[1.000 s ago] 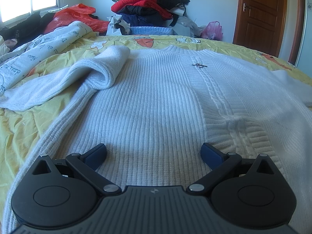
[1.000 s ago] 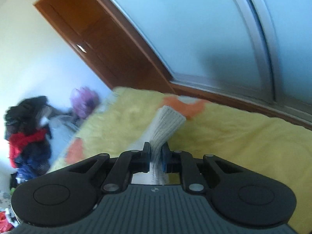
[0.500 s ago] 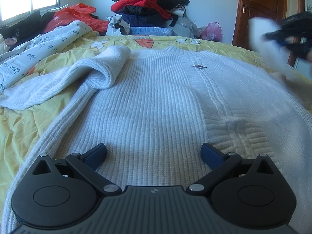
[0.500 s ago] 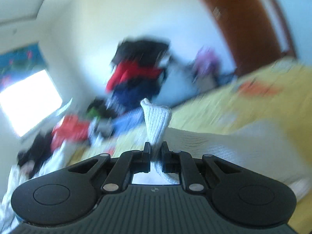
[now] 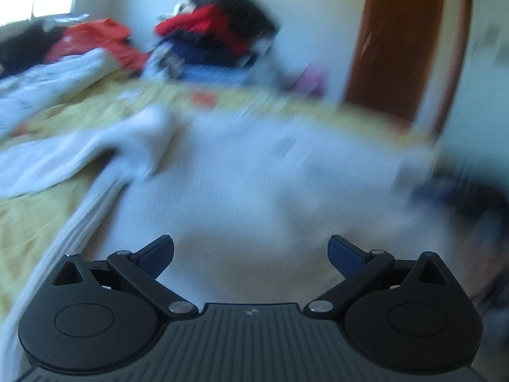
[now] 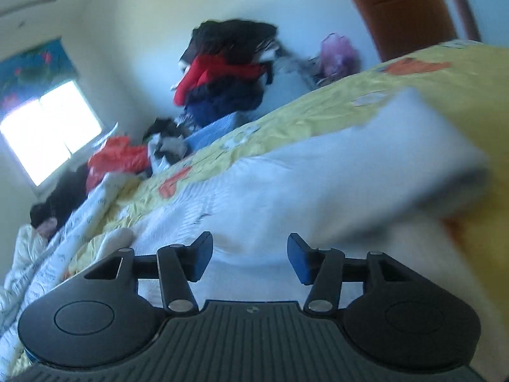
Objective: Fold small clothes
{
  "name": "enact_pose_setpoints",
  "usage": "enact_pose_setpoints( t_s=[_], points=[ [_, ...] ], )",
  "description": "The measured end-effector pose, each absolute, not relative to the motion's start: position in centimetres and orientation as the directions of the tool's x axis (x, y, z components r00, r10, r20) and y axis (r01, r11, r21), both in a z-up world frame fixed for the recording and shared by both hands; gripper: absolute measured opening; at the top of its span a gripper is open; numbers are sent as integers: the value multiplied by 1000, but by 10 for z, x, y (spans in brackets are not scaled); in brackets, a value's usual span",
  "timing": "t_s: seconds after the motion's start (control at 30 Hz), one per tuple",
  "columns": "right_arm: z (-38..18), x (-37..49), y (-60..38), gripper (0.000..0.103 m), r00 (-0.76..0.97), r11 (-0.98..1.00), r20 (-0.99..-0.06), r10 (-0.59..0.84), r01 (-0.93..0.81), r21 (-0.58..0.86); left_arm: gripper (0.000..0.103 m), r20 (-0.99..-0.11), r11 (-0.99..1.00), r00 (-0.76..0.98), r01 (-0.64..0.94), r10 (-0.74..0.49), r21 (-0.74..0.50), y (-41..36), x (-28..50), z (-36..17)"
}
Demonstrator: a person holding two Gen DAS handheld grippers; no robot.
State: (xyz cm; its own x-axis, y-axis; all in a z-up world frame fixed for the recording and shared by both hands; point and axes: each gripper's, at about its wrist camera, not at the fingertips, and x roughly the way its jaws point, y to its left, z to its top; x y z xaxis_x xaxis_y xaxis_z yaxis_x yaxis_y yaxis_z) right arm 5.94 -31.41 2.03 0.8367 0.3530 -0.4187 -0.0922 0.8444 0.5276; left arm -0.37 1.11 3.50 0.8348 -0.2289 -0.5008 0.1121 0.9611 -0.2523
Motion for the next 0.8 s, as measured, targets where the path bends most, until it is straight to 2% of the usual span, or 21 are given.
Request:
enact_pose_setpoints(
  t_s=[0.07,0.13,0.23,0.33,0.43,0.53,0.6,0.63,0.67,0.73,0.8],
  points=[
    [9,45,-330,61,835,843,-433,339,-66,533,103,-457,914,833,131,-312,-384,13,15,55],
    [-3,39,-347,62,830,766,-413,376,-27,643,103,-476,843,769,150,-428,-517,9,53,66],
    [-9,45,-352,64,838,724,-379,392,-27,689,103,-493,729,690,74,-530,-680,1,108,51],
    [-8,44,-349,69,836,733,-372,403,-51,678,103,-541,689,645,-30,-540,-724,-13,147,29],
    [-10,43,-349,72,833,719,-350,428,-79,691,87,-558,651,597,-78,-576,-755,-28,166,6],
    [-9,40,-352,73,835,699,-333,438,-83,710,80,-591,647,564,-127,-577,-752,-38,178,-7],
    [-9,42,-351,74,836,695,-326,441,-89,713,67,-594,671,596,-122,-540,-732,-42,179,-7],
    [-9,42,-351,75,836,695,-324,444,-92,713,44,-613,697,601,-126,-512,-706,-45,183,-7],
    [-9,41,-350,75,836,695,-323,444,-94,713,13,-639,726,596,-131,-486,-675,-48,187,-7],
    [-9,41,-349,76,836,692,-318,447,-97,715,9,-689,779,574,-134,-443,-613,-51,194,-7],
    [-9,42,-349,76,838,689,-316,446,-97,718,9,-681,819,610,-90,-405,-567,-54,190,6]
  ],
)
